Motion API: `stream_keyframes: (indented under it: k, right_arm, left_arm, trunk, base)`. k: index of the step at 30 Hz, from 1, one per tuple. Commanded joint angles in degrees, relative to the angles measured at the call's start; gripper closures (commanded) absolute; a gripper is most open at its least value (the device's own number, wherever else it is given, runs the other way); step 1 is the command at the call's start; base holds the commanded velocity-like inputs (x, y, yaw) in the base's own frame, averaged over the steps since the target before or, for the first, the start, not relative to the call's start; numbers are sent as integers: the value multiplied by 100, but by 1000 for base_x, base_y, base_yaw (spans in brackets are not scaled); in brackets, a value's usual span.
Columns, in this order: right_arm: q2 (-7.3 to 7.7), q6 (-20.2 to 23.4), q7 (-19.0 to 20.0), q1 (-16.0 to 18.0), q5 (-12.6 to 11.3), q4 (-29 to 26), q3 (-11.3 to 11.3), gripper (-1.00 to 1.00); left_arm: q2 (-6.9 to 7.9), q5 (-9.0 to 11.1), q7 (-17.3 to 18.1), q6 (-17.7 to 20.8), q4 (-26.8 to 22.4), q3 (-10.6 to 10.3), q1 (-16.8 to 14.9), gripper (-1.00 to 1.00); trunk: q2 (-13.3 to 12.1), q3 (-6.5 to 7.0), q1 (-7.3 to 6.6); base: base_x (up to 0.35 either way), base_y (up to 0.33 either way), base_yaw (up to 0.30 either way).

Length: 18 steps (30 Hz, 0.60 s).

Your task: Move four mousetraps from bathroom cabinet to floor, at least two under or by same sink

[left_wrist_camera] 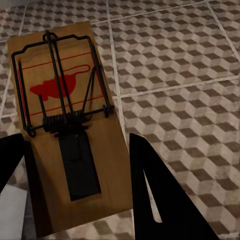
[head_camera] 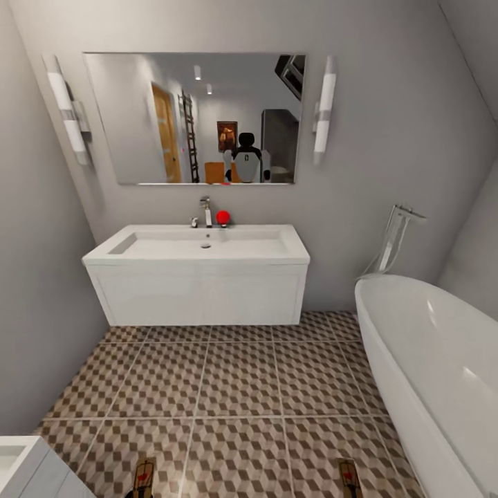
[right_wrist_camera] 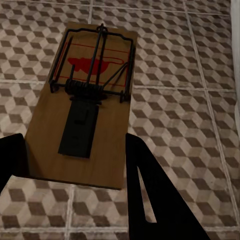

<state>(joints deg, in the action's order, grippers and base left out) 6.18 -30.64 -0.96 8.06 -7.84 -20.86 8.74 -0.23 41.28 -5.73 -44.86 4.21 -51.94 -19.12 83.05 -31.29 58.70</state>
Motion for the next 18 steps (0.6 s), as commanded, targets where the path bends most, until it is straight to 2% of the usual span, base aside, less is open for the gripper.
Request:
stream_keyframes:
  k: [1,14,18]
  right_arm:
    - [6,-20,0,4,-77,3,49,100]
    - [6,-20,0,4,-77,3,49,100]
    - [6,-20,0,5,-77,3,49,100]
  left_arm:
    - [-3,-59,-77,-14,10,-26,-4,100]
    - [-3,-59,-77,-14,10,-26,-4,100]
    - [-3,-59,-77,-14,10,-26,-4,100]
  trunk:
    - [2,-6,3]
    - [2,-6,3]
    - [2,-6,3]
  base:
    - [329,0,0]
    - [329,0,0]
    - [228,0,0]
